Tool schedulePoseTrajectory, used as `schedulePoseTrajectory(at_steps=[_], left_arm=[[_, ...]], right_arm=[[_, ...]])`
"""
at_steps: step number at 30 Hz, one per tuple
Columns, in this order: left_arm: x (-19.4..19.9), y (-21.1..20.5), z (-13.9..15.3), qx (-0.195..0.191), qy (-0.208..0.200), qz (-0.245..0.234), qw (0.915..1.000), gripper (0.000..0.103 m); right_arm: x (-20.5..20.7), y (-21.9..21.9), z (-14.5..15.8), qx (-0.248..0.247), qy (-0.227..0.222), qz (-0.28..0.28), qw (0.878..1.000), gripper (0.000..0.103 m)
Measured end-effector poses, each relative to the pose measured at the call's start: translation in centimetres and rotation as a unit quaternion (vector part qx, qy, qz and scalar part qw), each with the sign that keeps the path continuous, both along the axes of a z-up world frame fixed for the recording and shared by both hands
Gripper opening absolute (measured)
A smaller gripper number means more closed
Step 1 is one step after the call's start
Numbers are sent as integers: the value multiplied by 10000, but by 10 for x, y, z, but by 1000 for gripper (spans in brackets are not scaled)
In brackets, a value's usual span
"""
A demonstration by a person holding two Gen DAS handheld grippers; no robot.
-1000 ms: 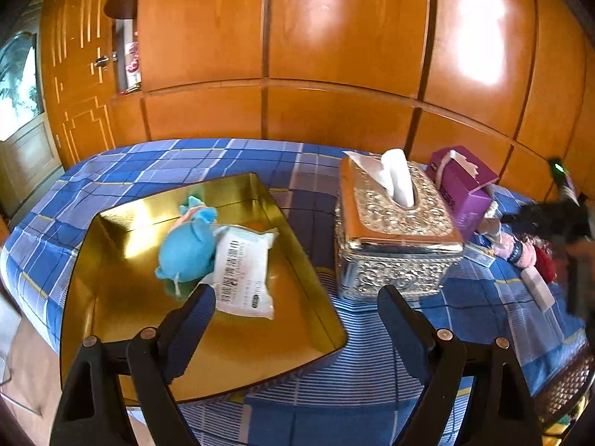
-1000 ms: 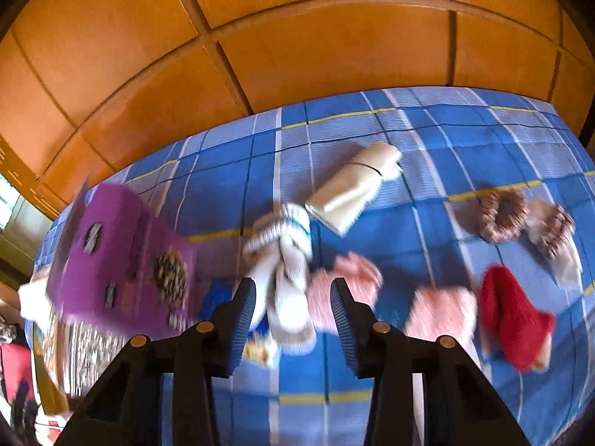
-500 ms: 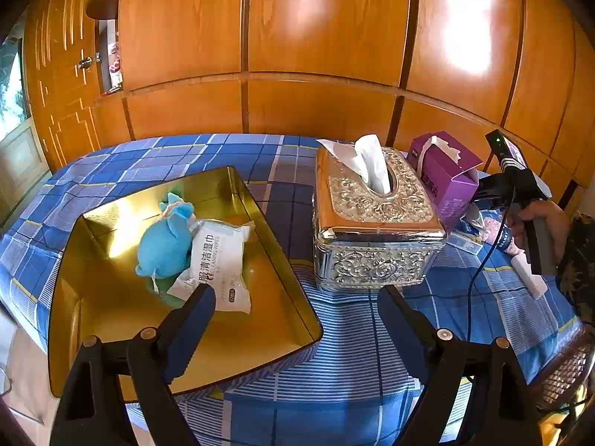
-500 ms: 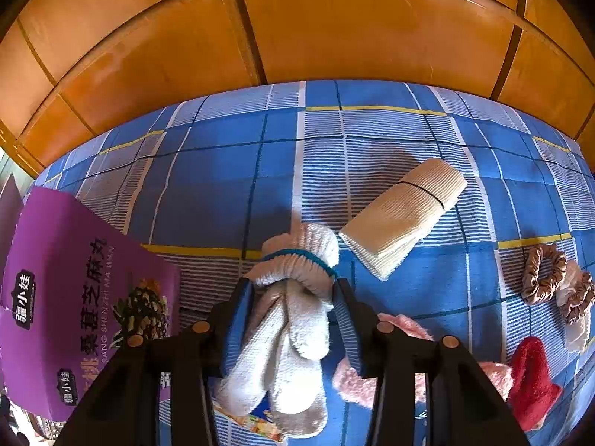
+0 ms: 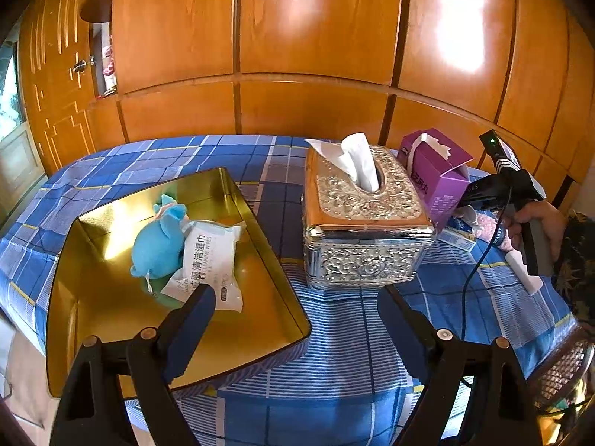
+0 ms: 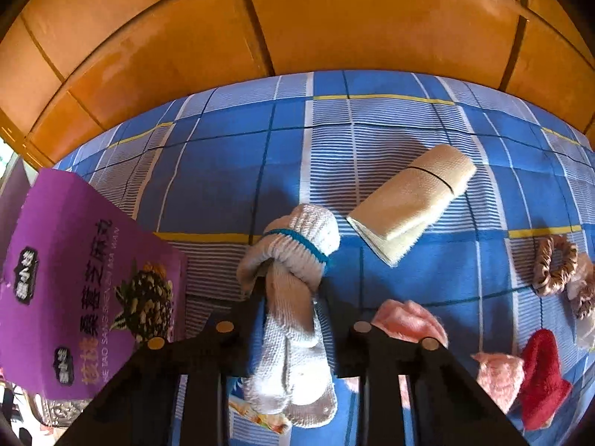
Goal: Organize soft objects
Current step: 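Grasp the pink towel roll with the left gripper while the right gripper holds the gloves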
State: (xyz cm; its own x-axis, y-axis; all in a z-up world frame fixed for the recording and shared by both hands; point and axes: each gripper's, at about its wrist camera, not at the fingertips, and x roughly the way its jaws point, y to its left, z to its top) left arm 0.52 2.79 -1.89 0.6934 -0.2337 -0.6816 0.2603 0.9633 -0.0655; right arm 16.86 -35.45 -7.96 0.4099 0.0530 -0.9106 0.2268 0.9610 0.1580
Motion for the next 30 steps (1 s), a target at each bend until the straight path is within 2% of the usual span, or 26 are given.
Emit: schedulePoseTrajectory(at_steps=[7, 12, 19, 23, 26, 30], left_arm=[[-3, -12, 3, 52, -16, -285, 9996, 89], [-7, -39, 12, 173, -120, -861, 9961, 89], [-9, -97, 24, 353, -208, -1838, 9821, 89], [-7, -134, 27, 441, -186, -2253, 9731, 88], [-2, -155, 26, 477, -122, -2458, 9681, 83], [4, -191, 25, 583, -103, -2748, 9597, 76]], right_arm=[[-37, -11, 36, -269, -453, -85, 9986, 24], [-68, -29, 56, -387, -731, -312, 9961, 24], [-108, -66, 67, -459, -1130, -1061, 9868, 24], [-127, -92, 68, -449, -1347, -1597, 9769, 24], [-139, -112, 67, -232, -1467, -2015, 9682, 24], [-149, -123, 72, -37, -1722, -2287, 9581, 24]])
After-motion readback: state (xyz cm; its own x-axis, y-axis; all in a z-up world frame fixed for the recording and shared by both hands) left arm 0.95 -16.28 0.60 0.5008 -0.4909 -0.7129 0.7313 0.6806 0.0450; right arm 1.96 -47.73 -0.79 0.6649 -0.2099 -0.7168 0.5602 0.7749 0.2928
